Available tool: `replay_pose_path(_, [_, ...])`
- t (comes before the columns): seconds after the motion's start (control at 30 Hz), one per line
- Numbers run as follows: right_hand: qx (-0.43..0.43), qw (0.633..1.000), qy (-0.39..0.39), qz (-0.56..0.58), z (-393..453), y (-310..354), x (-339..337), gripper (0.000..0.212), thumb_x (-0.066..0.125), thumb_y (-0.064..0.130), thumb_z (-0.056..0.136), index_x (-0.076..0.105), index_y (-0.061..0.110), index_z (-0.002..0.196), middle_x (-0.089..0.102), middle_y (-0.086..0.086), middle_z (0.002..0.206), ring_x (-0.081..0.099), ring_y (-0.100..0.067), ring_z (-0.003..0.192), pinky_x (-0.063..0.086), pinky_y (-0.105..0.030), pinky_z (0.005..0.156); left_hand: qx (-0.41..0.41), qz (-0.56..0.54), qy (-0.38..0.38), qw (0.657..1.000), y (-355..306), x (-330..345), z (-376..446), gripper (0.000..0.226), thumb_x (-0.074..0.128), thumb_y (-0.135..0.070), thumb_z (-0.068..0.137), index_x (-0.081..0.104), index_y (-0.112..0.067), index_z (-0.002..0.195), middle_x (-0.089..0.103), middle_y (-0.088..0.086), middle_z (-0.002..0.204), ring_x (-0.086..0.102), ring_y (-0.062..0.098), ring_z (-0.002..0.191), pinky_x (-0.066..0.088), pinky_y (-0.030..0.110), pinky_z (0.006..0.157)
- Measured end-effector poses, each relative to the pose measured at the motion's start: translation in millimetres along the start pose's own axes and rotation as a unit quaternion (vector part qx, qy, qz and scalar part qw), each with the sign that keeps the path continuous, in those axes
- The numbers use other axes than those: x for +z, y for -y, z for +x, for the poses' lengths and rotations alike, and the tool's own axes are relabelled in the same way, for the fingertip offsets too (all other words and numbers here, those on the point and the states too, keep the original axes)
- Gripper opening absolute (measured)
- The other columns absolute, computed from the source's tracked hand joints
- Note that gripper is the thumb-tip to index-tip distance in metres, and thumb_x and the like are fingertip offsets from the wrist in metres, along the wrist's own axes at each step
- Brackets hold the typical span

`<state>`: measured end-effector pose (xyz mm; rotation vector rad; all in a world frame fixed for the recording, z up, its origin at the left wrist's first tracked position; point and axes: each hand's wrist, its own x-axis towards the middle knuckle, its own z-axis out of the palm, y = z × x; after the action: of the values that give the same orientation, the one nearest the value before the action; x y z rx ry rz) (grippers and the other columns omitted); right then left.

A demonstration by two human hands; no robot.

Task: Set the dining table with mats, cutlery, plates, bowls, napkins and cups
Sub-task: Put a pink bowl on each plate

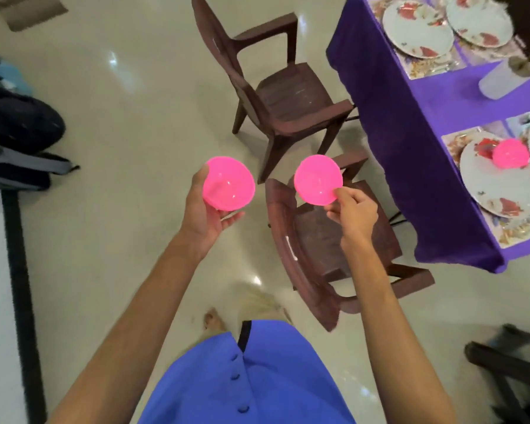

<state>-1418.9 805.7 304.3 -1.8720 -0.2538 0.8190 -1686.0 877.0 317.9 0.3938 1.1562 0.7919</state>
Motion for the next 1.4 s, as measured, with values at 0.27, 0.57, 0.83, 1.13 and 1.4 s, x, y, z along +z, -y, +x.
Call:
replay_pose_path(0.27, [0.019,0.991,-0.118,0.057,15,23,38,0.011,0.073,0.014,0.091,0.075,0.016,0.102,0.078,-0.006,0.093,0.076,-0.017,0.077,0.064,-0.030,0.070,-0.063,0.055,0.083,0.993,-73,25,88,0.076,0.061,-0.073,0.086,0.048,-0.030,0.147,0.064,0.014,0.139,0.069,0.038,0.120,0.062,0.046,0.079])
replay_pose_path(0.57, [0.055,0.972,-0.197,0.119,98,71,98,0.010,0.073,0.012,0.090,0.075,0.009,0.099,0.078,-0.009,0.090,0.076,-0.019,0.073,0.065,-0.035,0.070,-0.087,0.145,0.162,0.972,-150,102,213,0.072,0.054,-0.074,0.091,0.050,-0.027,0.146,0.068,0.014,0.135,0.070,0.038,0.119,0.058,0.048,0.088])
replay_pose_path(0.83, [0.088,0.943,-0.277,0.164,172,101,129,0.012,0.074,0.013,0.089,0.075,0.008,0.100,0.078,-0.006,0.093,0.078,-0.022,0.082,0.065,-0.034,0.070,-0.125,0.212,0.220,0.944,-192,196,323,0.072,0.048,-0.075,0.094,0.049,-0.027,0.148,0.068,0.016,0.134,0.073,0.036,0.113,0.055,0.048,0.091])
replay_pose_path(1.13, [0.119,0.910,-0.354,0.182,237,159,167,0.013,0.073,0.015,0.089,0.075,0.009,0.100,0.078,-0.008,0.096,0.077,-0.017,0.074,0.061,-0.027,0.064,-0.162,0.251,0.263,0.917,-248,293,406,0.073,0.054,-0.076,0.090,0.051,-0.027,0.145,0.067,0.015,0.135,0.070,0.037,0.119,0.057,0.049,0.096])
replay_pose_path(1.4, [0.137,0.921,-0.312,0.190,311,188,192,0.017,0.073,0.015,0.089,0.072,0.005,0.103,0.077,-0.017,0.096,0.077,-0.026,0.083,0.063,-0.031,0.068,-0.169,0.211,0.220,0.937,-281,312,464,0.076,0.058,-0.075,0.089,0.048,-0.027,0.147,0.066,0.016,0.137,0.073,0.037,0.113,0.058,0.050,0.095])
